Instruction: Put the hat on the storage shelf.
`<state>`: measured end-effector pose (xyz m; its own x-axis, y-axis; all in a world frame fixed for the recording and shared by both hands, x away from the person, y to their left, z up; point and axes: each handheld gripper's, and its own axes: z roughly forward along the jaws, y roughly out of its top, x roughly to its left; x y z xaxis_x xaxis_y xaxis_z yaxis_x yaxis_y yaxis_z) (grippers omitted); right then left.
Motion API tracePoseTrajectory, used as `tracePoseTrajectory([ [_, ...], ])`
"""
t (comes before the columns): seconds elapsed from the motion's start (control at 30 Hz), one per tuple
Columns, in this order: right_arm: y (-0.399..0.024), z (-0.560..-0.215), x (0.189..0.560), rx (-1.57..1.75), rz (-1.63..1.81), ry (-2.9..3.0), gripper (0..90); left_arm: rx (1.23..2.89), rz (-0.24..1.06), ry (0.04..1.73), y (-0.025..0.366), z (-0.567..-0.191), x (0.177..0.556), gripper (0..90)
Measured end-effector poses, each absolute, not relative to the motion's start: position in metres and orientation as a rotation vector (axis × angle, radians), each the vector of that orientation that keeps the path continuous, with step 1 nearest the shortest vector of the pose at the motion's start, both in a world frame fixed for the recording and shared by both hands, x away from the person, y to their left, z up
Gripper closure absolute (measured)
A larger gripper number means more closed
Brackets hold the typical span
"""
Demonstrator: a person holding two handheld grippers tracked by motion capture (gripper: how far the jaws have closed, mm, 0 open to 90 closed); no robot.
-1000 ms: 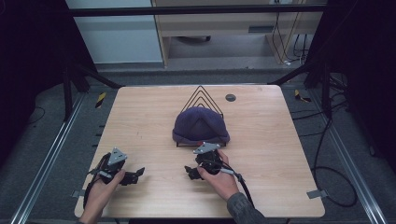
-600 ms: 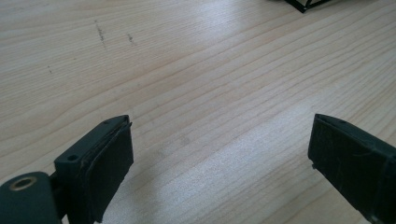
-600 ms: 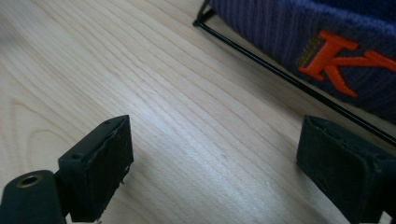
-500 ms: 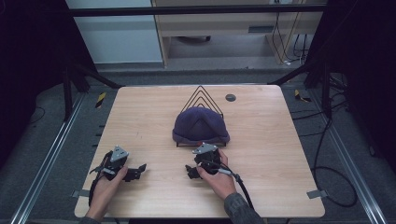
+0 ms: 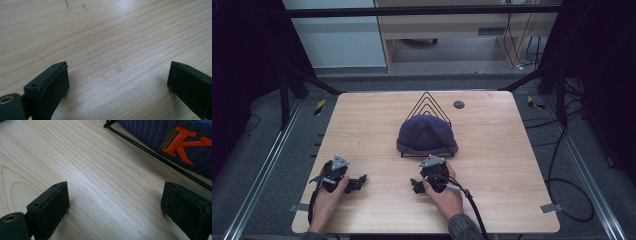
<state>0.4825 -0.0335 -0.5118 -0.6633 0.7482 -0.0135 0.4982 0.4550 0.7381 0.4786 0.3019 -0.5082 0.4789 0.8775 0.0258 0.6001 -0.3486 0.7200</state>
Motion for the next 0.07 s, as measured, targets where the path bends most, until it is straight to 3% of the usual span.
tracePoseTrajectory([
  [0.07,-0.0335,-0.5119,0.4814,1.063,1.041,2.372,8.2,2.076,0.549,1.218,0.3018,-0.5083,0.4787,2.5],
])
